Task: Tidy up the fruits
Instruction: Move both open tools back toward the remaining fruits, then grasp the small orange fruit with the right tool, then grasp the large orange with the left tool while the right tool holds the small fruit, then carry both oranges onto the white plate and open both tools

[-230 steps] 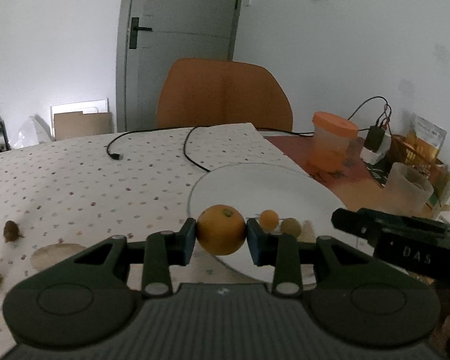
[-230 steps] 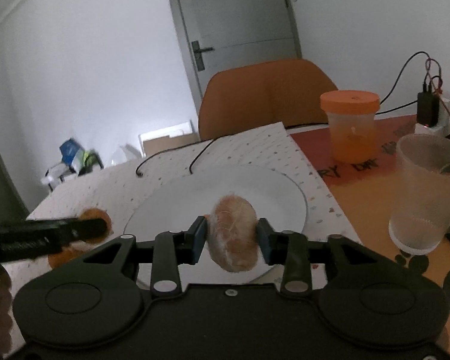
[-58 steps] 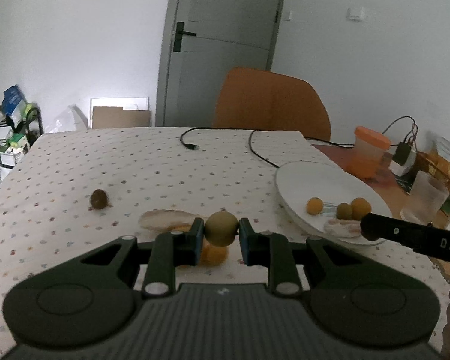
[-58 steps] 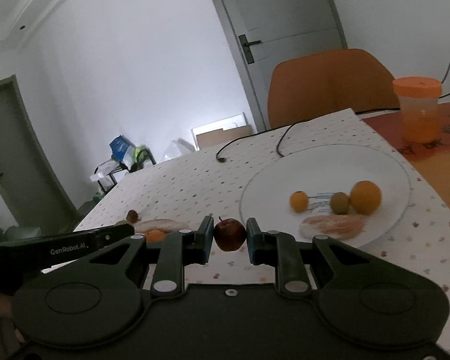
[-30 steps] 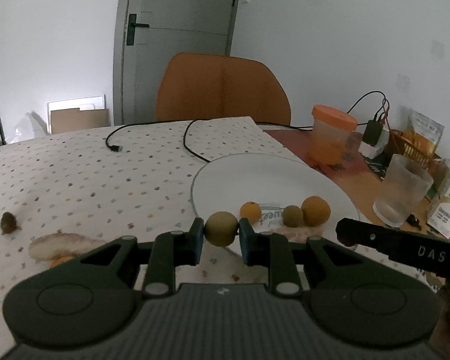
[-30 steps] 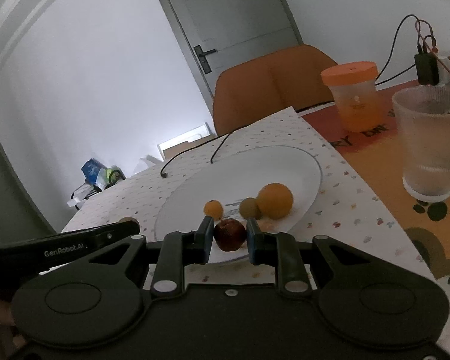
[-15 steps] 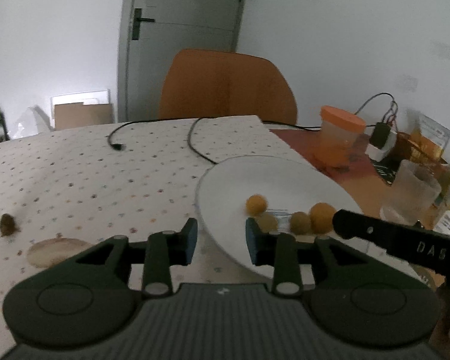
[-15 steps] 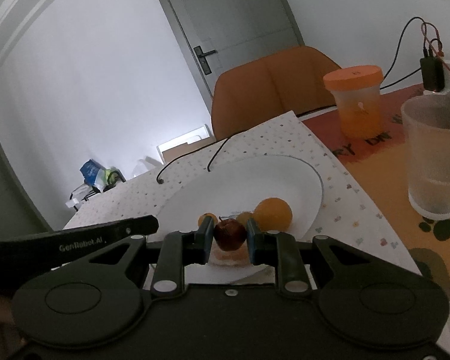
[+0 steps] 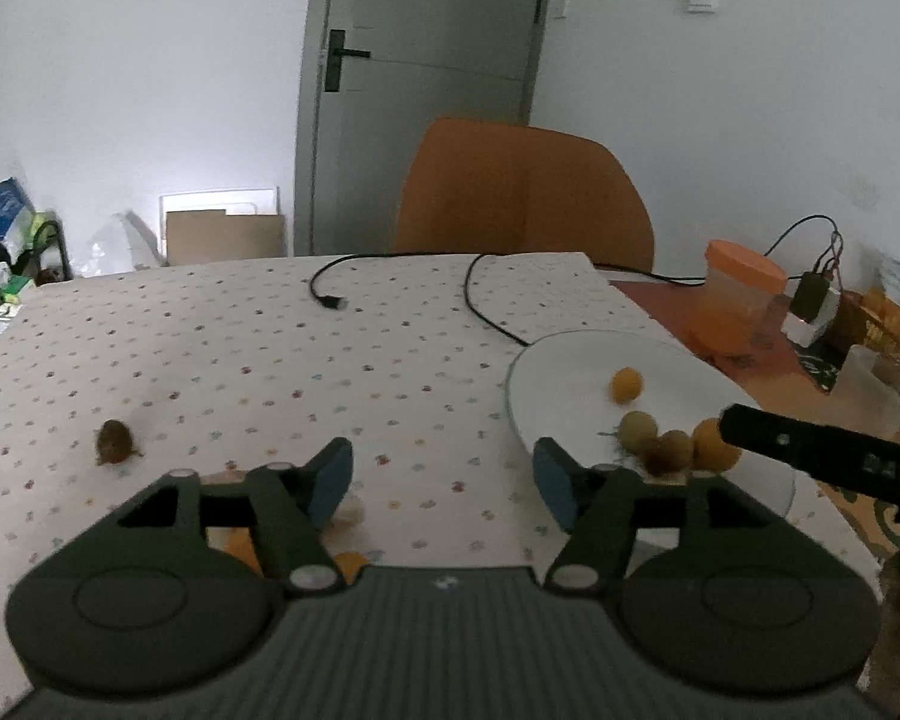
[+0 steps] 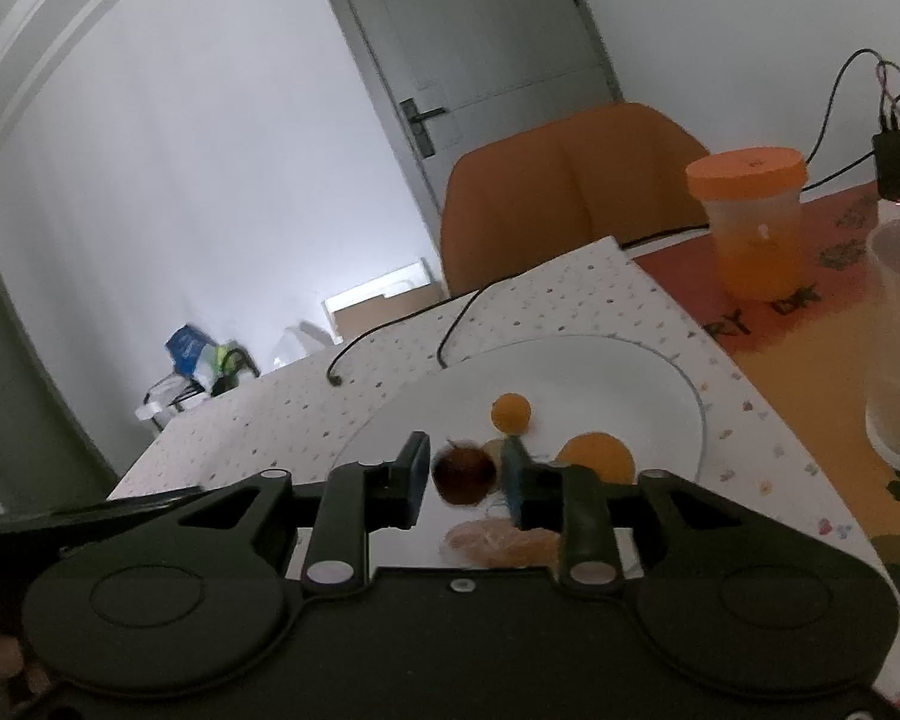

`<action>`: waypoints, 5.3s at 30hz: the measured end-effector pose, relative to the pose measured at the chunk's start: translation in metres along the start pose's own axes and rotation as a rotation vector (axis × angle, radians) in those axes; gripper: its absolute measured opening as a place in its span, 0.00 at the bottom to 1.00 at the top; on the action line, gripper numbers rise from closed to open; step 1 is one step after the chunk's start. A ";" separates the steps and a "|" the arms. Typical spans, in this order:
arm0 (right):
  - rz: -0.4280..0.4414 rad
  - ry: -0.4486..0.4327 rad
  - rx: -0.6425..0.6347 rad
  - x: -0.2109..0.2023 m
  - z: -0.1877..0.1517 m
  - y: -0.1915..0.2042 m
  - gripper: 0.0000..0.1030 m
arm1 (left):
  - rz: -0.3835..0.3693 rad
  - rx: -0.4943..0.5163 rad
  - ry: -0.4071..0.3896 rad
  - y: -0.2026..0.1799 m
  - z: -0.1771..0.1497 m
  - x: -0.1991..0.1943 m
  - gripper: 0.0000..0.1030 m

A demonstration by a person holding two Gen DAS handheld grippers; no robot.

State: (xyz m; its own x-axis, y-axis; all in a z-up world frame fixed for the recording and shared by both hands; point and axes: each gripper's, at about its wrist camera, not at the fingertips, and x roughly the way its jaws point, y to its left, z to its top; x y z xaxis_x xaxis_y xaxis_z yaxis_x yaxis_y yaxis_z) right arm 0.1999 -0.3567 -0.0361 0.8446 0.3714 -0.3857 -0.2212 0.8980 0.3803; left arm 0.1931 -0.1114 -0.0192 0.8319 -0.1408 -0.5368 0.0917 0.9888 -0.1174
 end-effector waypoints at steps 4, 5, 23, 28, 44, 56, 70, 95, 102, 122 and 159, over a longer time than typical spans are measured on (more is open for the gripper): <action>-0.006 -0.001 -0.004 -0.007 -0.003 0.000 0.49 | 0.005 -0.027 -0.010 0.010 -0.002 -0.008 0.79; -0.009 0.001 0.002 -0.008 -0.004 -0.001 0.51 | 0.008 -0.032 -0.009 0.012 -0.003 -0.009 0.81; 0.001 0.011 -0.035 -0.026 -0.017 0.028 0.93 | 0.095 -0.067 -0.041 0.049 -0.011 -0.051 0.92; 0.031 0.014 -0.026 -0.027 -0.019 0.038 1.00 | 0.122 -0.079 -0.043 0.063 -0.016 -0.060 0.92; 0.075 0.060 -0.080 -0.017 -0.029 0.079 1.00 | 0.181 -0.131 -0.042 0.105 -0.029 -0.080 0.92; 0.112 0.087 -0.129 -0.010 -0.036 0.104 1.00 | 0.184 -0.157 -0.030 0.120 -0.037 -0.082 0.92; 0.180 0.178 -0.187 0.014 -0.050 0.120 0.70 | 0.168 -0.128 0.002 0.117 -0.042 -0.055 0.91; 0.224 0.295 -0.214 0.077 -0.064 0.132 0.33 | 0.087 -0.117 0.044 0.119 -0.039 -0.023 0.60; 0.209 0.274 -0.205 0.074 -0.060 0.127 0.23 | 0.049 -0.117 0.042 0.109 -0.036 -0.018 0.60; 0.158 0.165 -0.177 0.032 -0.034 0.096 0.23 | 0.014 -0.065 0.074 0.060 -0.037 0.008 0.37; 0.029 0.071 -0.012 -0.007 -0.020 0.002 0.31 | -0.099 0.061 0.011 -0.027 0.000 0.018 0.37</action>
State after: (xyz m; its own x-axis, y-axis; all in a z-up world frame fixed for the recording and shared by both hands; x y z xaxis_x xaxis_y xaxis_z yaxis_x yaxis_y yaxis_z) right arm 0.1833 -0.3524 -0.0495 0.8014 0.4123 -0.4333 -0.2507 0.8893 0.3824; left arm 0.2056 -0.1405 -0.0262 0.8112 -0.2383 -0.5341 0.2064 0.9711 -0.1198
